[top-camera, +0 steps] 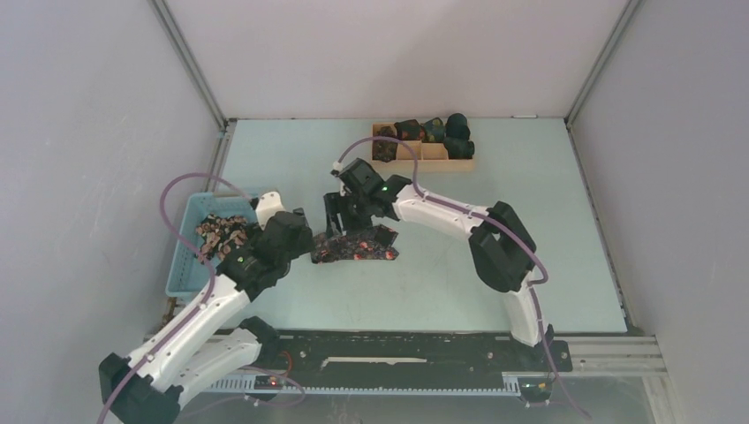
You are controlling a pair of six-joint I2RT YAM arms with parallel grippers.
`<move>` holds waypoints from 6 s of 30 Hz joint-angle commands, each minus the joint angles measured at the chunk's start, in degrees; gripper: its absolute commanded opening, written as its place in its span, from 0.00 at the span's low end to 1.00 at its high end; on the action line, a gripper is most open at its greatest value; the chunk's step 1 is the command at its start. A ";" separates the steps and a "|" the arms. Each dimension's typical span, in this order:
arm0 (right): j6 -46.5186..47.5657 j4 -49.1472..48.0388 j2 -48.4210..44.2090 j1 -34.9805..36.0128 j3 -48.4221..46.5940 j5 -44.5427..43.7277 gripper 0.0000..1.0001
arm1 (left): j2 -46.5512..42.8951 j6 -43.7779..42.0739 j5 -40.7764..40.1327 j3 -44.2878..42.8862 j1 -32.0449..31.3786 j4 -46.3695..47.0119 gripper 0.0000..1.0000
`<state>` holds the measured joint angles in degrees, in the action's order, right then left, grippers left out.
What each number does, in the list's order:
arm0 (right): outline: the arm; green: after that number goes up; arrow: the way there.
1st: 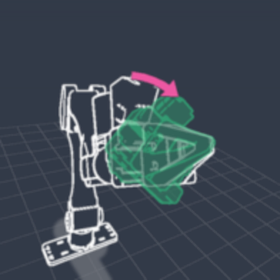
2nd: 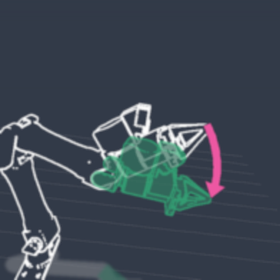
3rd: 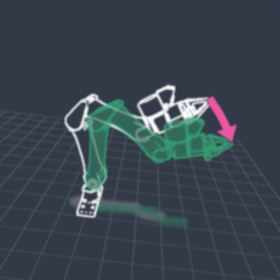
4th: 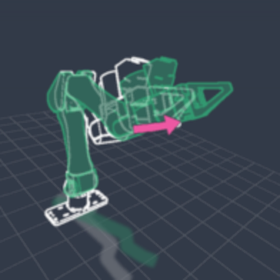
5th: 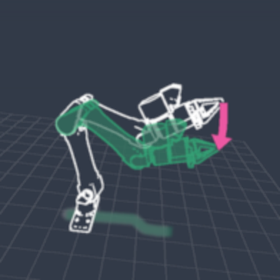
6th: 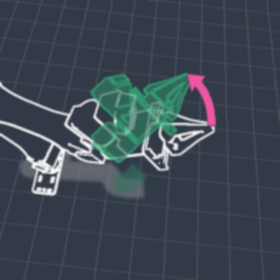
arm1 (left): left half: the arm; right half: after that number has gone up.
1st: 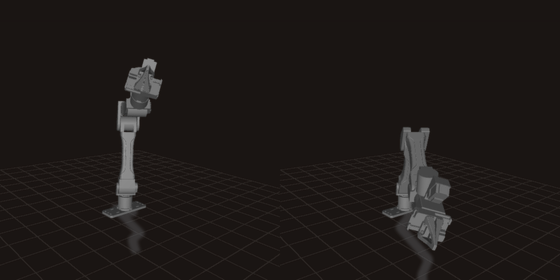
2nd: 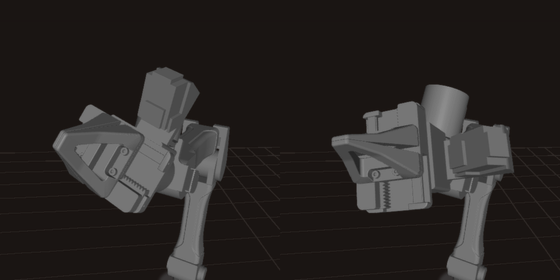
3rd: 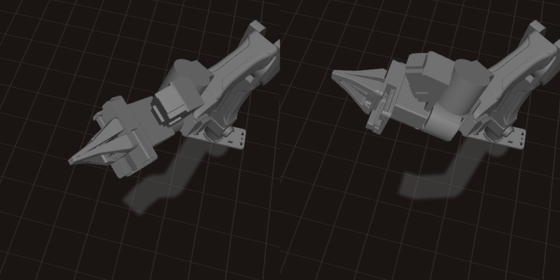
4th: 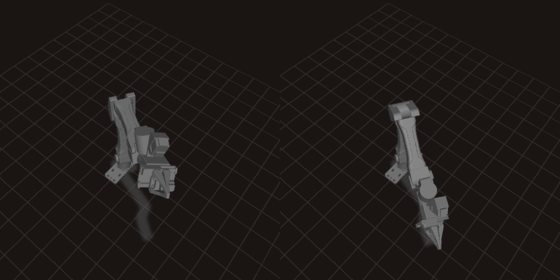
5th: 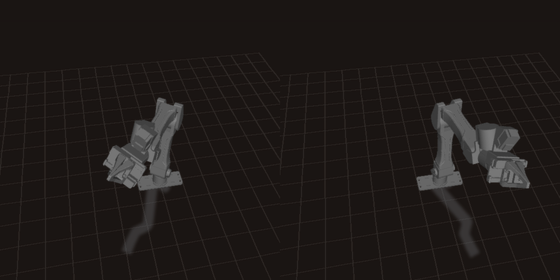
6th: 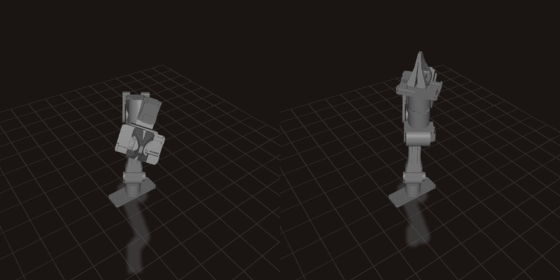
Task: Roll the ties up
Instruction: Roll the tie at the center of the board.
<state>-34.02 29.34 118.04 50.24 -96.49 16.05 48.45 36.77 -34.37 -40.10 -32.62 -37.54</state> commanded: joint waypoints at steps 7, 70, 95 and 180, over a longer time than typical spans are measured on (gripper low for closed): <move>-3.70 4.64 9.95 2.80 -11.91 -2.17 0.69 | -7.56 4.19 -1.97 1.19 1.86 -3.68 0.89; -9.53 -32.43 12.55 -3.91 11.06 19.96 0.37 | 17.73 2.69 32.41 17.92 18.42 36.78 0.63; -0.60 -19.61 -4.69 -11.24 18.66 14.63 0.46 | 21.85 2.38 31.91 17.62 16.94 38.60 0.16; 4.88 -2.15 -8.33 -18.98 20.44 7.51 0.37 | 33.98 -6.79 -3.13 -6.62 -6.77 4.97 0.07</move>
<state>-30.26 26.46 113.32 31.94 -76.47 24.23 81.08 30.85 -31.68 -43.86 -38.00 -29.54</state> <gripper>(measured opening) 0.376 0.185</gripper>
